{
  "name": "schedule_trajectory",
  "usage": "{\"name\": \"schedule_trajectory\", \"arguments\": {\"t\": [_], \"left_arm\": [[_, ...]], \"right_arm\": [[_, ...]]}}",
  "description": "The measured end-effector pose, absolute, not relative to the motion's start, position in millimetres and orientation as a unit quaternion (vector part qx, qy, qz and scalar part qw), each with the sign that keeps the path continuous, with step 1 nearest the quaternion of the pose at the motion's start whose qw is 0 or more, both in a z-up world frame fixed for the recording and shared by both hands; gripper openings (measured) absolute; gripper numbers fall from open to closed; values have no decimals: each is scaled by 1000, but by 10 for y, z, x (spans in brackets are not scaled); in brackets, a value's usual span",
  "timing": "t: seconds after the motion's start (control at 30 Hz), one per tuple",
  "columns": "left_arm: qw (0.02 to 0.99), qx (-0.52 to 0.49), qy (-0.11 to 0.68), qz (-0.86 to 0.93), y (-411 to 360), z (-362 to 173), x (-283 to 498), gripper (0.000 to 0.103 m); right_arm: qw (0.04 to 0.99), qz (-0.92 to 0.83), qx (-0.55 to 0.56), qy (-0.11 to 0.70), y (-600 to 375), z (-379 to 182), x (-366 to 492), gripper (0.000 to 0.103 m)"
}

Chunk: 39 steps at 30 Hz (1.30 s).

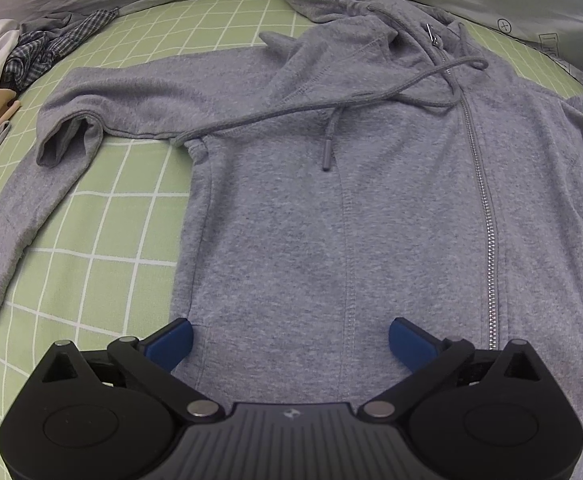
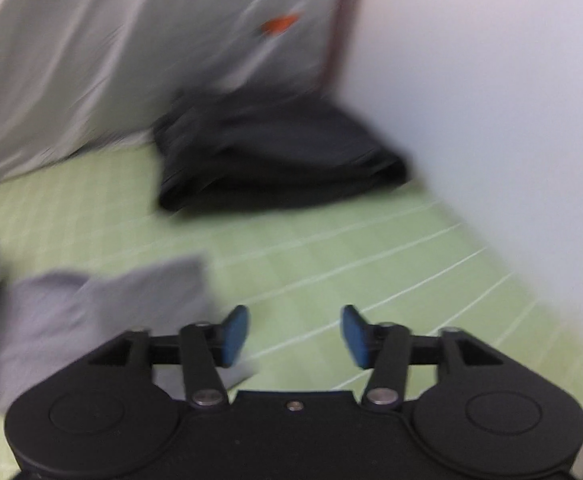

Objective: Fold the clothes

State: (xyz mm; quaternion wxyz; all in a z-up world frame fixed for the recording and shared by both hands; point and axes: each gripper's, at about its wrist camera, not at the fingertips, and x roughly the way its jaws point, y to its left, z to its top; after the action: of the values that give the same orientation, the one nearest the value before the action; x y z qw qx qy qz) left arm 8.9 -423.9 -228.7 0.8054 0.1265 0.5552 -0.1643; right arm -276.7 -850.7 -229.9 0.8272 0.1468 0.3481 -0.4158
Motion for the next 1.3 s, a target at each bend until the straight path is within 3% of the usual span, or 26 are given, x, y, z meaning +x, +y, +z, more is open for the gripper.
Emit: {"name": "schedule_trajectory", "arguments": {"t": [0.13, 0.37, 0.4, 0.43, 0.47, 0.57, 0.73, 1.0, 1.3], "left_arm": [[806, 124, 556, -162, -4242, -2282, 84, 103], [809, 123, 552, -162, -4237, -2285, 73, 103], [809, 122, 551, -162, -4236, -2285, 71, 103], [809, 122, 551, -163, -4235, -2286, 71, 103], [810, 122, 551, -163, -4234, -2287, 70, 103], [810, 122, 550, -163, -4232, -2290, 69, 103], [811, 122, 549, -163, -4240, -2284, 68, 103], [811, 121, 549, -163, -4248, -2274, 65, 103], [811, 121, 548, -163, -4236, -2278, 63, 103]], "right_arm": [[835, -387, 190, 344, -8375, -2466, -2642, 83], [824, -387, 247, 331, -8469, -2604, -2597, 90], [826, -383, 255, 324, -8474, -2608, -2624, 88], [828, -379, 262, 318, -8479, -2611, -2650, 77], [833, -369, 262, 317, -8469, -2600, -2662, 51], [846, -342, 261, 314, -8440, -2555, -2658, 19], [857, -364, 208, 298, -8341, -2347, -2610, 11], [840, -486, 158, 183, -8744, -1517, -3017, 10], [782, -592, 123, 151, -9268, -1196, -3518, 9]]}}
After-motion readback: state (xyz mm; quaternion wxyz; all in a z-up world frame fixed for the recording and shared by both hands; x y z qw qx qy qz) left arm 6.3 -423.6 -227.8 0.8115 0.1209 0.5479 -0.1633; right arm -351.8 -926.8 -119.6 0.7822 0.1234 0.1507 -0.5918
